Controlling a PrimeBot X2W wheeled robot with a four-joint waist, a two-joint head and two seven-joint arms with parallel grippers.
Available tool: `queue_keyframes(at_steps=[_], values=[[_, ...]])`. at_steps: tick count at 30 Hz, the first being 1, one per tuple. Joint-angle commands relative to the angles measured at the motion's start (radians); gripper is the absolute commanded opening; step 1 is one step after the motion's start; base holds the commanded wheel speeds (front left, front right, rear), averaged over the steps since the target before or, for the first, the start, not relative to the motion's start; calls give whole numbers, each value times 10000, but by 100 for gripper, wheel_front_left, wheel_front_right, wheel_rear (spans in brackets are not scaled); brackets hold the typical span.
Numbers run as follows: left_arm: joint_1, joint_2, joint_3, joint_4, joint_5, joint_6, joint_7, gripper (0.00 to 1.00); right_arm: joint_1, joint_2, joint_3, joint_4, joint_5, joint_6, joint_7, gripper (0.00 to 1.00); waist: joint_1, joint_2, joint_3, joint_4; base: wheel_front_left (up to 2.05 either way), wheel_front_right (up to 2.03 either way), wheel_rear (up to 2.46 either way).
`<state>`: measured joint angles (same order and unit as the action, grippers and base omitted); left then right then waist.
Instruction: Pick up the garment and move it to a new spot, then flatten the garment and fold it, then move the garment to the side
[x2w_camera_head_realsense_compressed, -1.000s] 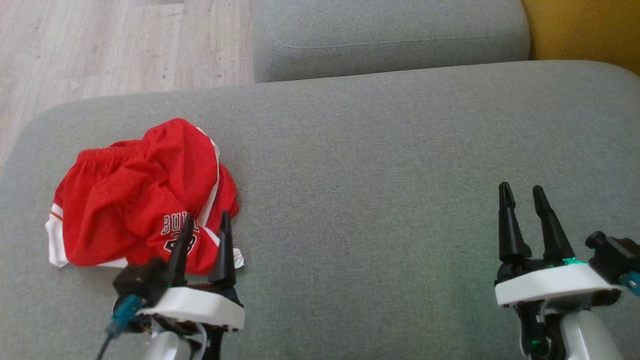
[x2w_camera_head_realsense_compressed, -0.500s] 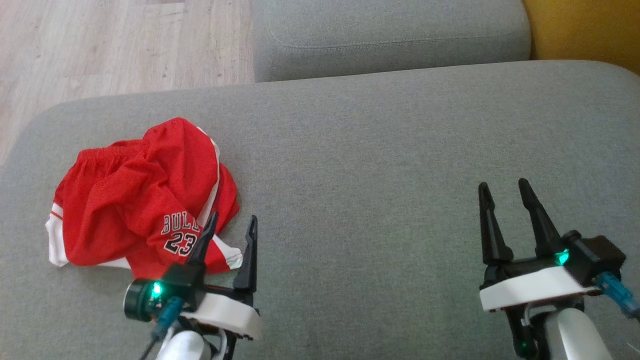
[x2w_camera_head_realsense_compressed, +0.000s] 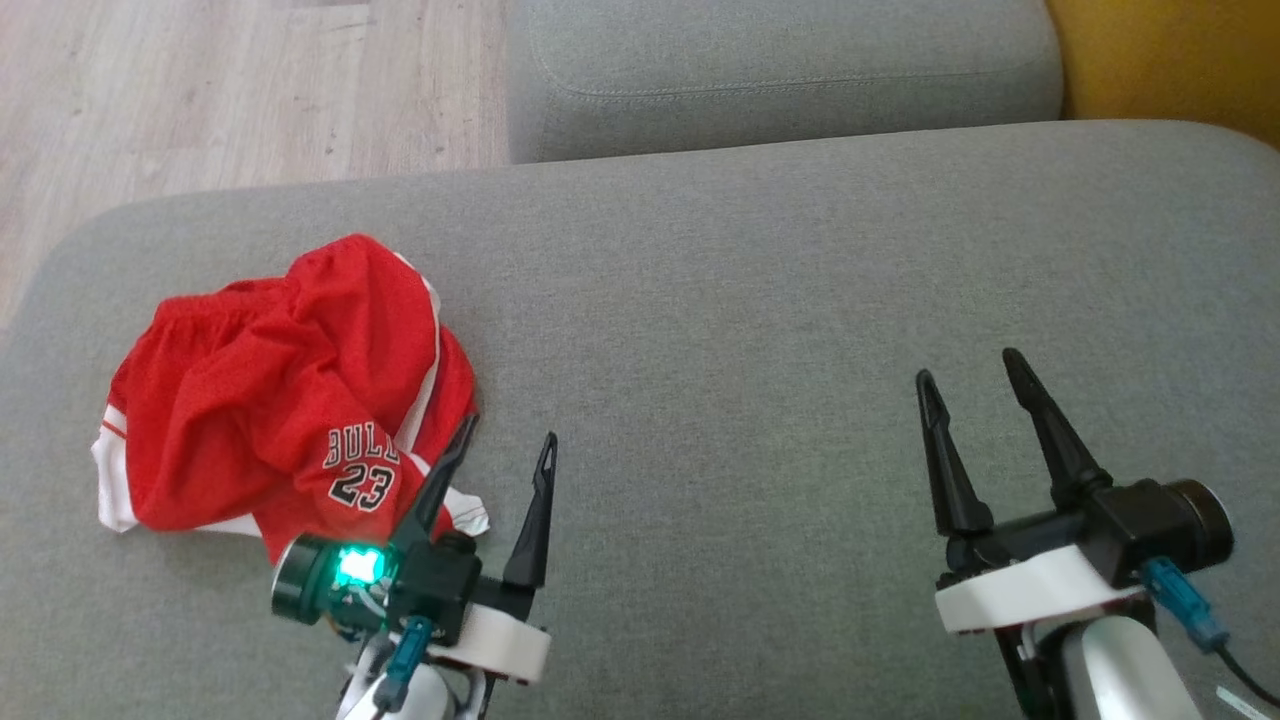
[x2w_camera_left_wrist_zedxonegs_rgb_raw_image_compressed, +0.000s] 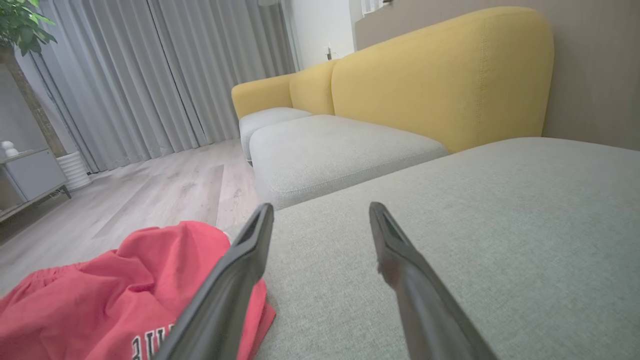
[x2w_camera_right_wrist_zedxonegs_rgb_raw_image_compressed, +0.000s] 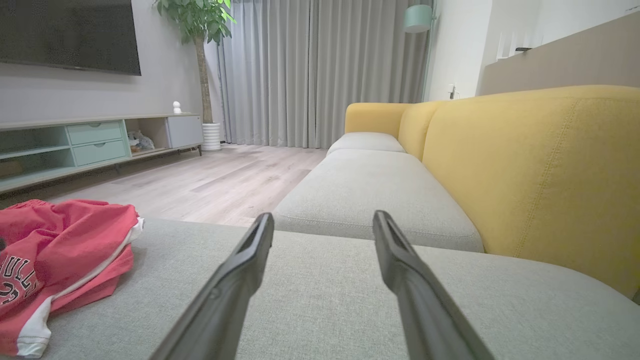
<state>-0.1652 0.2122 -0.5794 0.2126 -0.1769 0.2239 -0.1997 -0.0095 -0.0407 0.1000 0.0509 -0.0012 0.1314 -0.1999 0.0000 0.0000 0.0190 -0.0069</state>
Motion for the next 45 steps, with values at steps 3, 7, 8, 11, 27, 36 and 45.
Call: queue_keyframes(at_steps=[3, 7, 8, 11, 27, 36, 45], values=[[-449, 51, 367, -720, -74, 221, -203, 100, -198, -86, 138, -439, 94, -7, -205, 100, 0, 0, 5, 9, 0, 0, 0], [-177, -148, 848, -1367, -467, 311, -322, 100, -104, -89, -3, -305, 719, -7, -323, 100, 0, 0, 19, 44, 0, 0, 0], [-96, -197, 966, -1456, -531, 281, -352, 100, -65, -89, -38, -231, 933, -7, -352, 100, 0, 0, 24, 57, 0, 0, 0], [113, -286, 1228, -1538, -499, 117, -441, 100, -4, -91, -119, 25, 1286, -7, -441, 100, 0, 0, 26, 93, 0, 0, 0], [550, -1009, 2230, -515, -148, -956, -621, 100, 67, -95, -169, 785, 1531, -7, -619, 100, 0, 0, -107, 110, 0, 0, 0], [695, -1182, 2616, -360, 67, -1210, -621, 100, 149, -95, -74, 681, 1595, -7, -619, 100, 0, 0, -162, 668, 0, 0, 0], [912, -1204, 3004, -303, 317, -1352, -621, 100, 194, -95, 278, 656, 1717, -7, -619, 100, 0, 0, -269, 1779, 0, 0, 0]])
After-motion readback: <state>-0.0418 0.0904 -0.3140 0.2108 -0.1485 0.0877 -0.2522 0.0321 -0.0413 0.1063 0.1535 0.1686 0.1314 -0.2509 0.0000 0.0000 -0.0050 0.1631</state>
